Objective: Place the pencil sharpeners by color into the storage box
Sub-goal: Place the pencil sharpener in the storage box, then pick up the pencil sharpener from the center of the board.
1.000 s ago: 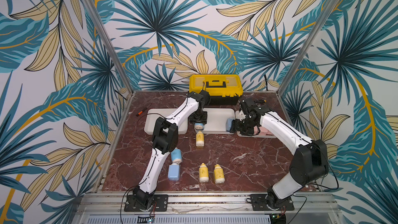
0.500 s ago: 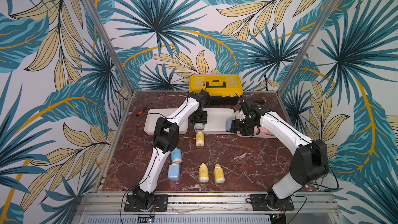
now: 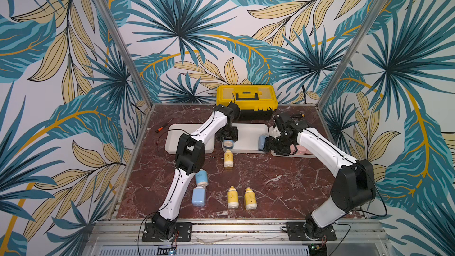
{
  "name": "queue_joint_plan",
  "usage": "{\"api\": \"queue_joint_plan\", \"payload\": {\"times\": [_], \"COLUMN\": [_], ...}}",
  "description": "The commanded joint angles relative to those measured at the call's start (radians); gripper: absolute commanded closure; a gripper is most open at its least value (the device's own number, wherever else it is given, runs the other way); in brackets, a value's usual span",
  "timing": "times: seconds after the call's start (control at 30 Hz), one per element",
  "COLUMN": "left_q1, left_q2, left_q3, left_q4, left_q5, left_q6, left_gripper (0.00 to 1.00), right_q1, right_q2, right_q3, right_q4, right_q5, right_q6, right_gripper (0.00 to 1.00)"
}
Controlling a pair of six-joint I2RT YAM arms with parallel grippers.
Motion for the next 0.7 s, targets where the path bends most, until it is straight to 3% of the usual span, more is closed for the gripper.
{"api": "queue_joint_plan", "payload": {"times": [0.0, 0.3, 0.67], "left_q1": [0.005, 0.007, 0.007], "left_q2": [0.020, -0.025, -0.284], "left_q3": [0.038, 0.071, -0.014], "left_q4": [-0.002, -0.001, -0.002], "left_q5": [-0.001, -0.049, -0.121], "left_q6": [-0.001, -0.003, -0.011], "left_gripper": [0.25, 0.21, 0.21], "right_q1": [-0.005, -0.005, -0.005], "right_q2": [-0.004, -0.014, -0.078], "right_q3": [-0.021, -0.029, -0.034], "right_q4": [-0.003, 0.006, -0.014], "right_q5": [-0.010, -0.016, 0.003], "right_q6": [0.009, 0.018, 0.025], "right_gripper": [0.26, 0.26, 0.26]}}
